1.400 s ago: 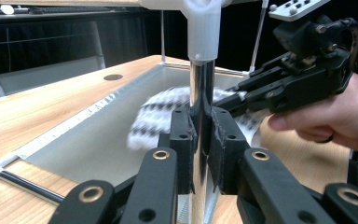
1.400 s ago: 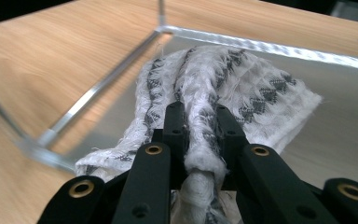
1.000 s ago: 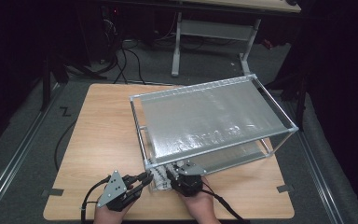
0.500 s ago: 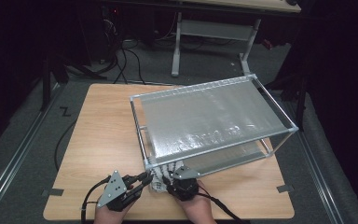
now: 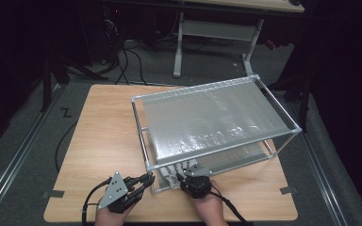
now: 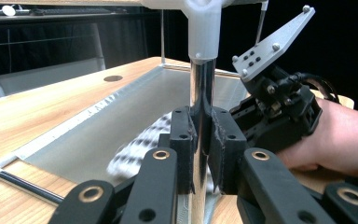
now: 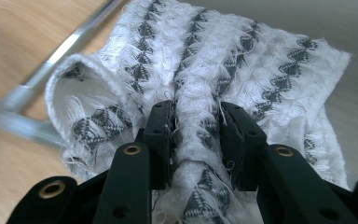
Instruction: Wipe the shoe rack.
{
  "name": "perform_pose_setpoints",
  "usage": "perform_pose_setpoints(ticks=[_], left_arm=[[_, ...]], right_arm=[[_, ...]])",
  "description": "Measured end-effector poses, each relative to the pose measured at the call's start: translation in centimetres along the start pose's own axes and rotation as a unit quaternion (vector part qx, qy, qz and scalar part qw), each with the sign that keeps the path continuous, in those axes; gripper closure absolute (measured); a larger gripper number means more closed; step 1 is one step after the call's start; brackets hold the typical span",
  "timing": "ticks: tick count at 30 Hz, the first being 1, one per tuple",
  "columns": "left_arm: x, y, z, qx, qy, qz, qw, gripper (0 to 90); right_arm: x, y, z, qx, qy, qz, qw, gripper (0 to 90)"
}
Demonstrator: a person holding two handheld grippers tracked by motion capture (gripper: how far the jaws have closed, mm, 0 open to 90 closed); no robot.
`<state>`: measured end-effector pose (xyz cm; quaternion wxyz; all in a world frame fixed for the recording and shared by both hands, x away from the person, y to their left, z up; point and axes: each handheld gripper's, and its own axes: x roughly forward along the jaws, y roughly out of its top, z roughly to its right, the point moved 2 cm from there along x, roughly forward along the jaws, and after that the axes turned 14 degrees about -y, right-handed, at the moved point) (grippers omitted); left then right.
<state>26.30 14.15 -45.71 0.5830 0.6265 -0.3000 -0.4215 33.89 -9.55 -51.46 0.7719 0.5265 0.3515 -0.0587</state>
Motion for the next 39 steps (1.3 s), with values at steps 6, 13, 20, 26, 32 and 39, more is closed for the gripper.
perform_pose_setpoints(ticks=[6, 13, 20, 26, 32, 39], left_arm=[[-0.4, 0.1, -0.2, 0.000, 0.001, -0.004, 1.0000, 80.7], [-1.7, 0.0, -1.0, -0.005, 0.018, -0.006, 0.9998, 80.9], [-2.1, -0.2, -1.1, -0.039, 0.029, 0.034, 0.9983, 81.0], [-2.3, -0.3, -1.2, -0.039, 0.029, 0.043, 0.9979, 80.9], [-3.0, -0.4, -1.6, 0.001, 0.035, -0.007, 0.9993, 80.5], [-2.9, -0.4, -1.5, 0.002, 0.037, -0.008, 0.9993, 80.4]], right_arm=[[-0.2, -0.8, 2.7, 0.022, -0.025, -0.017, 0.9993, 65.4], [-0.6, -2.0, 6.9, 0.040, -0.064, -0.024, 0.9968, 64.5], [-1.6, -3.7, 11.3, 0.070, -0.108, -0.031, 0.9912, 63.5], [-2.5, -5.3, 15.1, 0.089, -0.146, -0.034, 0.9847, 63.6], [-3.1, -6.5, 18.1, 0.108, -0.183, -0.038, 0.9766, 63.7], [-4.0, -7.5, 20.6, 0.129, -0.213, -0.039, 0.9676, 63.7]])
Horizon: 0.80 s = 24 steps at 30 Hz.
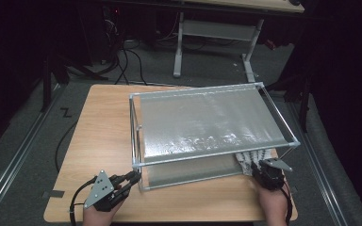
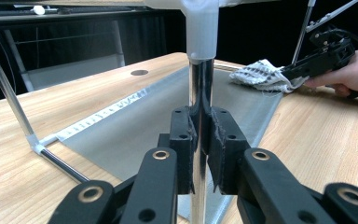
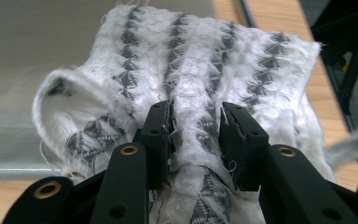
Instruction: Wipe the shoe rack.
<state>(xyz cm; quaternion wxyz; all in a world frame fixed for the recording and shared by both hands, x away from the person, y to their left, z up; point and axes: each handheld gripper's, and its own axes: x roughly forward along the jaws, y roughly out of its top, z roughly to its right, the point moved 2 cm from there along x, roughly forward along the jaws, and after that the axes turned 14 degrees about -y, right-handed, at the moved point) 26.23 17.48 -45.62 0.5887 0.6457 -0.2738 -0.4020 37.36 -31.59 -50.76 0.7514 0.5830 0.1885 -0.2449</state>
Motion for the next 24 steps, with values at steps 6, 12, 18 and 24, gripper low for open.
perform_pose_setpoints(ticks=[6, 12, 18, 24], left_arm=[[0.0, 0.0, 0.0, 0.006, 0.003, -0.002, 1.0000, 80.3], [0.0, -0.1, 0.0, 0.004, -0.001, 0.001, 1.0000, 80.5], [0.0, -0.1, -0.1, 0.001, -0.004, 0.003, 1.0000, 80.7], [0.1, -0.1, -0.2, 0.000, -0.009, 0.006, 0.9999, 80.9]], right_arm=[[0.2, -0.1, 0.4, 0.007, -0.009, -0.004, 0.9999, 63.6], [0.4, 0.0, 0.2, 0.013, -0.008, -0.013, 0.9998, 64.8], [0.0, 0.0, -0.9, 0.015, -0.002, -0.016, 0.9998, 64.7], [-0.5, 0.1, -2.5, -0.002, 0.018, -0.010, 0.9998, 62.3]])
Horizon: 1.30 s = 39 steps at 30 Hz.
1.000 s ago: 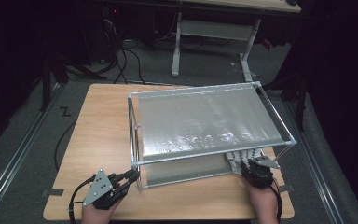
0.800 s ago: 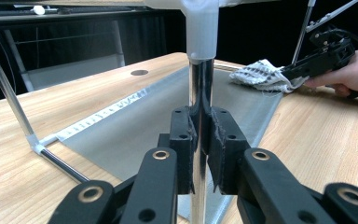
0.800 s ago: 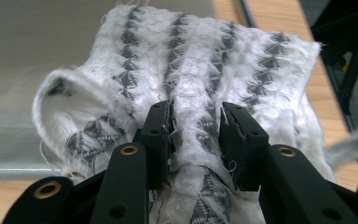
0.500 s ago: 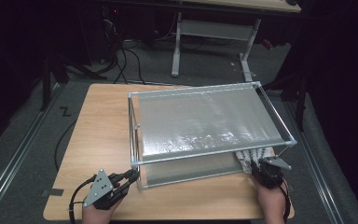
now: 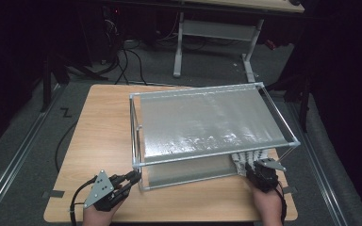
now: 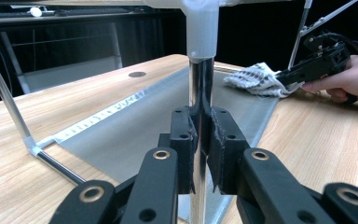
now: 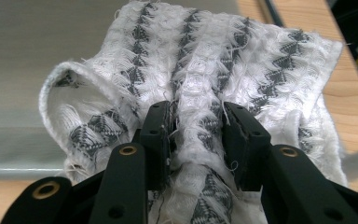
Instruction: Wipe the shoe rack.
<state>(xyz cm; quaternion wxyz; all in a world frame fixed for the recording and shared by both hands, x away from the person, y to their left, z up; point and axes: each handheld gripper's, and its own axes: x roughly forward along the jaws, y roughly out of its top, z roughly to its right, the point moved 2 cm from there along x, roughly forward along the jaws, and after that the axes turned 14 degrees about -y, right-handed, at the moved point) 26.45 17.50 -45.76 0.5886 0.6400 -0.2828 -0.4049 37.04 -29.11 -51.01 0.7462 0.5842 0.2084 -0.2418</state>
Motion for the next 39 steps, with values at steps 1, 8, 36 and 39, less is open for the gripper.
perform_pose_setpoints(ticks=[1, 8, 36, 39], left_arm=[[0.0, 0.0, 0.0, 0.000, 0.000, 0.000, 1.0000, 80.9], [1.3, 0.1, 0.6, -0.032, -0.010, 0.045, 0.9984, 80.9], [0.9, 0.0, 0.1, 0.001, -0.009, 0.009, 0.9999, 80.9], [0.9, 0.0, 0.1, 0.001, -0.009, 0.008, 0.9999, 80.8]], right_arm=[[-0.1, 0.0, -0.4, 0.000, 0.002, -0.001, 1.0000, 62.0], [-0.8, 0.4, -3.9, -0.024, 0.035, 0.007, 0.9991, 60.2], [-4.6, 2.1, -19.9, -0.145, 0.164, 0.040, 0.9749, 60.6], [-5.0, 2.2, -21.4, -0.155, 0.177, 0.045, 0.9709, 60.6]])
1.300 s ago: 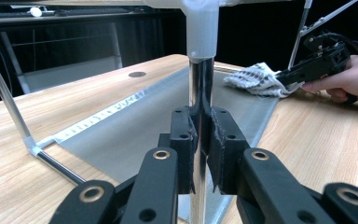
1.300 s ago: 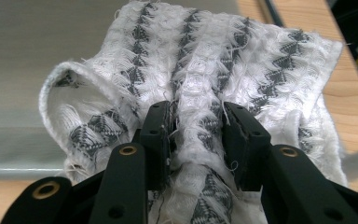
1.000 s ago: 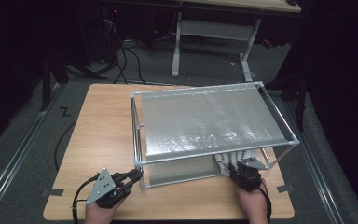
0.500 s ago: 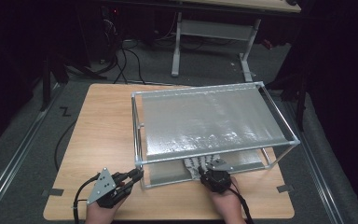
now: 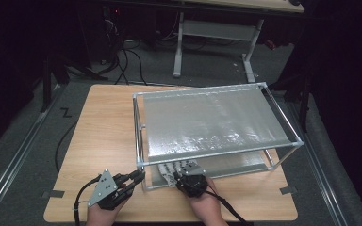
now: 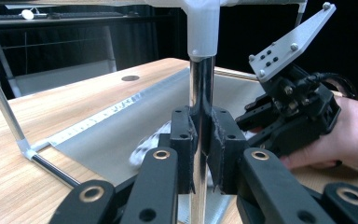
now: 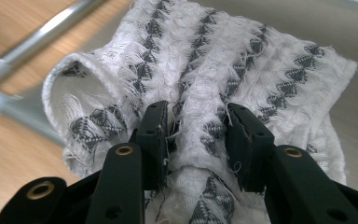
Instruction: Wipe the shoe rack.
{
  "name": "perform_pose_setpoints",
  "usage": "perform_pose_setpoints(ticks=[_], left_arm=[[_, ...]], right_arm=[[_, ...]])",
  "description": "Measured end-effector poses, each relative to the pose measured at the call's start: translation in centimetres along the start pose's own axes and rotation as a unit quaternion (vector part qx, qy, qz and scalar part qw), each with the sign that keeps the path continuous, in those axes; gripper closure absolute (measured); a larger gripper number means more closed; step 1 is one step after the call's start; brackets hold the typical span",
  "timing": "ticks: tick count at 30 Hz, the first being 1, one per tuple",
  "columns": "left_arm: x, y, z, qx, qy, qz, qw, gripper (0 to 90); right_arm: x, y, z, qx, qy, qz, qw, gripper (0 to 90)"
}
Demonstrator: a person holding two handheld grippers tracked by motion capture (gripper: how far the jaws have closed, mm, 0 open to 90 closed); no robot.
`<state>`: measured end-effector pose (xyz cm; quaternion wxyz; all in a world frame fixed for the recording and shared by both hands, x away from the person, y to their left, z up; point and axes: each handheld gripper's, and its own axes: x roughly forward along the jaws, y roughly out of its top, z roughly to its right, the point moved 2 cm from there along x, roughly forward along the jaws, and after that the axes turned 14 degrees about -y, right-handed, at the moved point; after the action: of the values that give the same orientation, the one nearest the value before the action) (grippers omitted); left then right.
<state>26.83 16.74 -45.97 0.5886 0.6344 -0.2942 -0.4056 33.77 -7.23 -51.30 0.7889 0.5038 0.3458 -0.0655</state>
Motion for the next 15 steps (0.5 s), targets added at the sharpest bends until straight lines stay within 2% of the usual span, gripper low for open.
perform_pose_setpoints(ticks=[4, 9, 11, 15], left_arm=[[0.0, 0.0, 0.0, 0.001, 0.001, 0.000, 1.0000, 80.8], [0.0, 0.0, 0.0, 0.002, 0.000, -0.001, 1.0000, 80.8], [0.0, 0.0, 0.0, 0.002, 0.000, -0.001, 1.0000, 80.8], [0.0, 0.0, 0.0, 0.002, 0.001, -0.001, 1.0000, 80.8]], right_arm=[[0.0, 0.6, -1.6, -0.004, 0.019, 0.005, 0.9998, 60.5], [-0.4, 1.0, -3.5, -0.011, 0.056, 0.014, 0.9983, 60.3], [-0.5, 1.2, -3.9, -0.016, 0.062, 0.020, 0.9977, 60.4], [-0.4, 1.1, -3.7, -0.013, 0.064, 0.018, 0.9977, 59.8]])
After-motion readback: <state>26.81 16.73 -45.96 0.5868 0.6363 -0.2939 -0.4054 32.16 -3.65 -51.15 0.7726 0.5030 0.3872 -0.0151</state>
